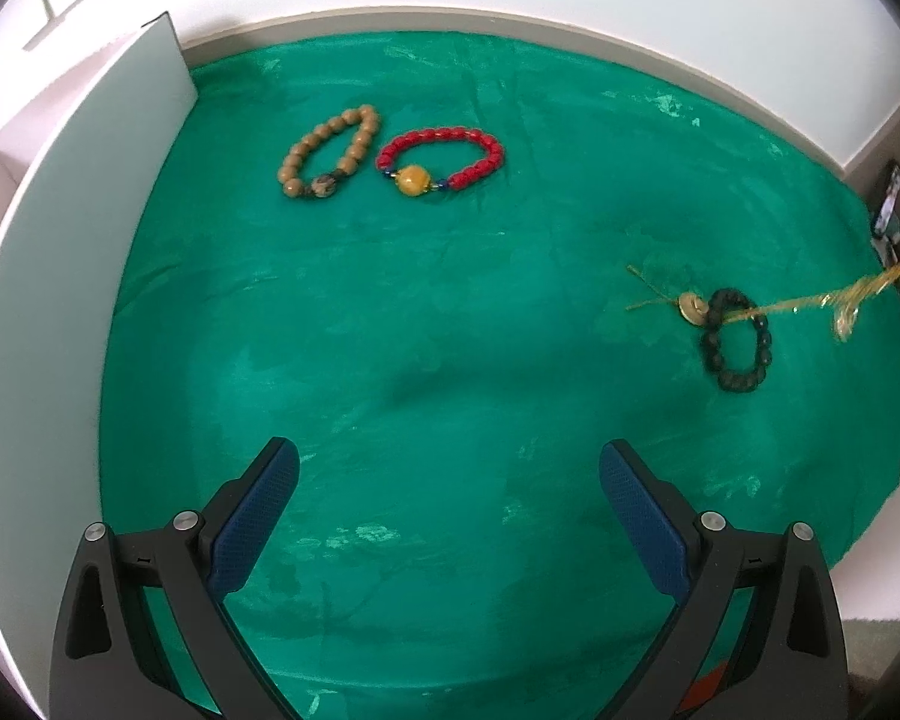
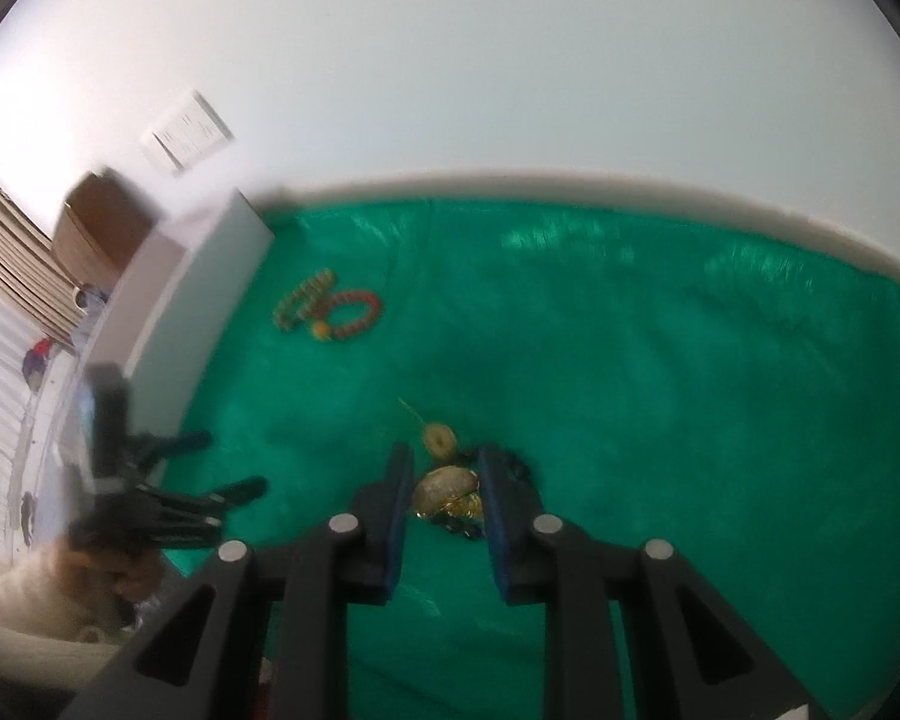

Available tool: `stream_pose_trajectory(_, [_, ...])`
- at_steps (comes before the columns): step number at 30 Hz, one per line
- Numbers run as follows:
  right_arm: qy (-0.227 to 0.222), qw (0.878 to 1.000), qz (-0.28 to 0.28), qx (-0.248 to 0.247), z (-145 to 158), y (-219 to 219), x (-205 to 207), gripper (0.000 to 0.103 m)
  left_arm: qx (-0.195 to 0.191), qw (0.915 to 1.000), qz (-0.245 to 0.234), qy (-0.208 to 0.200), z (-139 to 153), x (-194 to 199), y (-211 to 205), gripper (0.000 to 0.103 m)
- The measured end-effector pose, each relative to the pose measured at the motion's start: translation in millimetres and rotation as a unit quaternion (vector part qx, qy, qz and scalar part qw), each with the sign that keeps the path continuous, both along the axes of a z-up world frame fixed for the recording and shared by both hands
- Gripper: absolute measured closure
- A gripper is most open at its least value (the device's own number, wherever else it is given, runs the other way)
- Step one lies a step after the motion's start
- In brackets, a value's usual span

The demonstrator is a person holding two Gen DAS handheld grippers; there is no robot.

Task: Organize jewelry
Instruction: 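Grasp the black bead bracelet with the left tool while the right tool holds the gold pendant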

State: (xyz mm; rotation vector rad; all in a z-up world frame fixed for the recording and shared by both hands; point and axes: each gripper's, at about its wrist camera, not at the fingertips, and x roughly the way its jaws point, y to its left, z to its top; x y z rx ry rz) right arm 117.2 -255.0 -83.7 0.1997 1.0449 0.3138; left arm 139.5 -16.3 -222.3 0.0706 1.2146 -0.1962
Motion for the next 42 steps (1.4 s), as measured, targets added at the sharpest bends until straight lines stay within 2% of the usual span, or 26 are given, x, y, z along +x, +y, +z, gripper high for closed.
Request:
stream_pose_trajectory(3, [-0.033, 0.999, -0.01, 0.02, 31, -7, -1, 0.08, -0.002, 1.0, -0.009, 0.002, 0, 1, -7, 0.003])
stream_pose_trajectory(8, [-0.081, 0.996, -0.013, 0.026, 75, -8, -6, 0.08, -0.006, 0.9996, -0.029, -0.004, 4, 3, -23, 0.003])
stream_pose_trajectory(12, [-0.097, 0.995, -0.016, 0.02, 89, -6, -12, 0.08, -0.016, 0.9985, -0.051, -0.01, 5, 14, -47, 0.003])
stream_pose_trajectory(17, [-0.106, 0.994, -0.03, 0.009, 96, -12, -19, 0.08, -0.025, 0.9946, -0.098, -0.025, 5, 35, -100, 0.003])
stream_pose_trajectory(20, [-0.109, 0.993, -0.042, 0.012, 98, -20, -22, 0.08, 0.0, 0.9922, -0.122, -0.027, -10, 43, -133, 0.003])
stream_pose_trajectory(22, [-0.112, 0.992, -0.049, 0.015, 101, -23, -25, 0.08, 0.031, 0.9887, -0.143, -0.032, -24, 45, -157, 0.006])
stream_pose_trajectory(24, [-0.117, 0.992, -0.052, 0.019, 105, -25, -28, 0.08, 0.066, 0.9845, -0.16, -0.027, -38, 42, -174, 0.023])
stream_pose_trajectory(25, [-0.121, 0.991, -0.053, 0.019, 107, -26, -30, 0.08, 0.065, 0.9837, -0.165, -0.027, -40, 40, -177, 0.023])
stream_pose_trajectory(26, [-0.126, 0.99, -0.053, 0.019, 111, -27, -32, 0.08, 0.059, 0.9842, -0.164, -0.031, -40, 37, -178, 0.029])
stream_pose_trajectory(28, [-0.134, 0.989, -0.056, 0.018, 115, -28, -36, 0.08, 0.048, 0.9848, -0.164, -0.03, -39, 34, -180, 0.044])
stream_pose_trajectory(29, [-0.137, 0.989, -0.058, 0.018, 117, -30, -38, 0.08, 0.037, 0.9847, -0.168, -0.029, -37, 32, -181, 0.062])
stream_pose_trajectory(30, [-0.139, 0.988, -0.059, 0.018, 119, -31, -41, 0.08, 0.033, 0.9838, -0.174, -0.028, -35, 30, -183, 0.092])
stream_pose_trajectory(33, [-0.142, 0.988, -0.063, 0.016, 123, -35, -45, 0.08, 0.03, 0.9841, -0.174, -0.021, -31, 31, -184, 0.092])
stream_pose_trajectory(38, [-0.143, 0.987, -0.069, 0.014, 125, -40, -46, 0.08, -0.04, 0.9902, -0.134, -0.005, -1, 39, -157, 0.092])
stream_pose_trajectory(42, [-0.144, 0.987, -0.063, 0.017, 128, -39, -43, 0.08, -0.082, 0.9915, -0.1, -0.017, 39, 40, -126, 0.092])
